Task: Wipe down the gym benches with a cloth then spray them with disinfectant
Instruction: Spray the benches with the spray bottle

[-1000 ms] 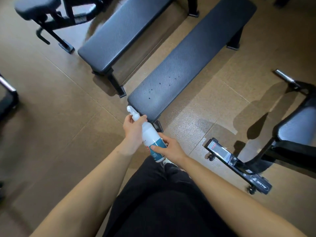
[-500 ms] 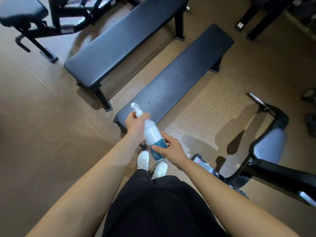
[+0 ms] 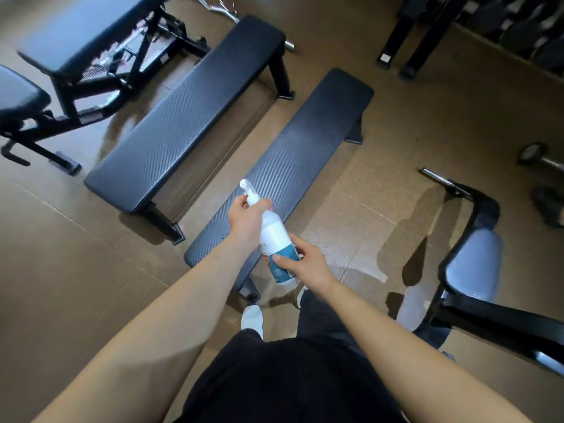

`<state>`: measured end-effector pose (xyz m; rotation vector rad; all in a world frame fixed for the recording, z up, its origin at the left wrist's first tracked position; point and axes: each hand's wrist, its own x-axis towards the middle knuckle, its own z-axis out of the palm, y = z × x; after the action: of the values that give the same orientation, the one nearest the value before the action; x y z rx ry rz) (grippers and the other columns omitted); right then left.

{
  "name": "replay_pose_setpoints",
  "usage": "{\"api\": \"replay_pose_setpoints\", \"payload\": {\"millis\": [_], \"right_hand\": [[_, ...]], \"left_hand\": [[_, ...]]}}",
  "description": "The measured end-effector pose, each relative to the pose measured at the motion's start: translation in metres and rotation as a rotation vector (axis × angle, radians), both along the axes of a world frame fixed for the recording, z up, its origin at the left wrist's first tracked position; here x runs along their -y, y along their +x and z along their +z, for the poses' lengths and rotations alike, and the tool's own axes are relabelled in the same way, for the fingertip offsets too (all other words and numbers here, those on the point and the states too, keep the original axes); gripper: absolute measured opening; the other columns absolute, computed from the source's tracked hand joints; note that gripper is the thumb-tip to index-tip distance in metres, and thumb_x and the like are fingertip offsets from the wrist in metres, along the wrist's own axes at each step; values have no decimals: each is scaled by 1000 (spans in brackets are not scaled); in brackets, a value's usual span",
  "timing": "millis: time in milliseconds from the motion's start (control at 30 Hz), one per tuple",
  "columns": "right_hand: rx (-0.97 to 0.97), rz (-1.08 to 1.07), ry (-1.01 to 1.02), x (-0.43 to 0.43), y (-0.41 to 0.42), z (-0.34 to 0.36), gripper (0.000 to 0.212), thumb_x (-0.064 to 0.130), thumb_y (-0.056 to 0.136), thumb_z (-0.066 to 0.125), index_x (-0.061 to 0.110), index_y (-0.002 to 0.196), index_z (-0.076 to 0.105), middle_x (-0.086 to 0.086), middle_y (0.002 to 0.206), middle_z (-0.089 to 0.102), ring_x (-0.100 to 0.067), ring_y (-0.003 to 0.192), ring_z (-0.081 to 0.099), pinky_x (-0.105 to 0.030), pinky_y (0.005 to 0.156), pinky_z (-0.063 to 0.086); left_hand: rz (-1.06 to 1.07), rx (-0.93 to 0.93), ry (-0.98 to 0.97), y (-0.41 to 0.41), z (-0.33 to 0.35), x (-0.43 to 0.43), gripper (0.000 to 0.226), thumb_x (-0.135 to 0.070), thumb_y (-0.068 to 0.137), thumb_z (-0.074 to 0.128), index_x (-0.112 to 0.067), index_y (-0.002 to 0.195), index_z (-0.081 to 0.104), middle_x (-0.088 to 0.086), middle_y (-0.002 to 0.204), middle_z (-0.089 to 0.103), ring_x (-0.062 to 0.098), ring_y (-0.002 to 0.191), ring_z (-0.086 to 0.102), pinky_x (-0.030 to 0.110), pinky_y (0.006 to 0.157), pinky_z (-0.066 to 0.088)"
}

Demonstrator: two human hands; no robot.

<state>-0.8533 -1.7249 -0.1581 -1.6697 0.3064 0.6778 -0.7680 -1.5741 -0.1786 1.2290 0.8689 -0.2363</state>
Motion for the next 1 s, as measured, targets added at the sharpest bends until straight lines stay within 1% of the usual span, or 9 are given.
{"api": "replay_pose_setpoints", "payload": {"millis": [133,300,433,467,600,733,867,900,1000], "right_hand": [[-6,-9,47,36,38,-4,56,21,86,80,25,138,60,17,110,69,11,90,66,-13,72,54],[-18,34,89,85,89,-9,60,25,85,82,31,139,59,15,118,70,-1,103,67,-21,85,57],[-19,38,123,119,127,-6,56,25,86,81,28,138,61,10,116,73,-4,102,70,-24,86,58],[-15,39,128,127,136,-4,54,25,86,81,29,137,62,10,115,73,-4,101,70,-23,85,58],[-11,53,132,150,167,1,51,23,86,81,35,132,62,13,116,72,1,101,68,-16,81,55],[-14,12,134,164,194,2,54,20,86,81,32,135,62,12,116,73,2,100,68,-15,78,55],[-35,-7,101,174,225,-3,56,28,86,81,31,139,61,8,121,70,-8,111,66,-22,88,57],[-41,-12,83,176,233,-5,58,28,86,81,31,139,60,8,122,70,-9,113,65,-21,88,57],[-56,-19,37,183,269,-6,62,27,85,81,31,142,57,9,125,67,-2,109,63,-11,77,53]], "left_hand": [[24,-23,12,39,3,35,37,-13,70,82,-10,101,62,15,93,67,29,77,65,50,77,60],[50,-76,52,86,5,81,27,-6,81,75,-6,103,61,16,88,63,28,74,63,42,70,58],[45,-53,71,122,10,111,38,-10,79,82,-4,112,64,15,94,67,27,77,65,46,76,60],[38,-55,72,129,11,118,40,-11,78,83,-4,113,65,15,95,67,27,78,65,48,78,60],[41,-78,89,161,17,141,26,-10,81,78,-9,102,62,15,90,63,29,77,63,46,75,58],[24,-45,82,195,18,158,31,-8,82,78,-7,108,60,15,93,62,28,80,62,44,75,57],[-10,-45,57,228,10,169,35,-12,84,82,-11,112,62,12,97,66,27,82,65,50,83,60],[-8,-58,48,236,9,172,35,-14,83,82,-11,112,62,13,97,66,28,82,66,52,84,61],[-7,-85,16,272,5,182,38,-15,80,80,-7,112,61,17,93,66,30,78,65,48,76,61]]}}
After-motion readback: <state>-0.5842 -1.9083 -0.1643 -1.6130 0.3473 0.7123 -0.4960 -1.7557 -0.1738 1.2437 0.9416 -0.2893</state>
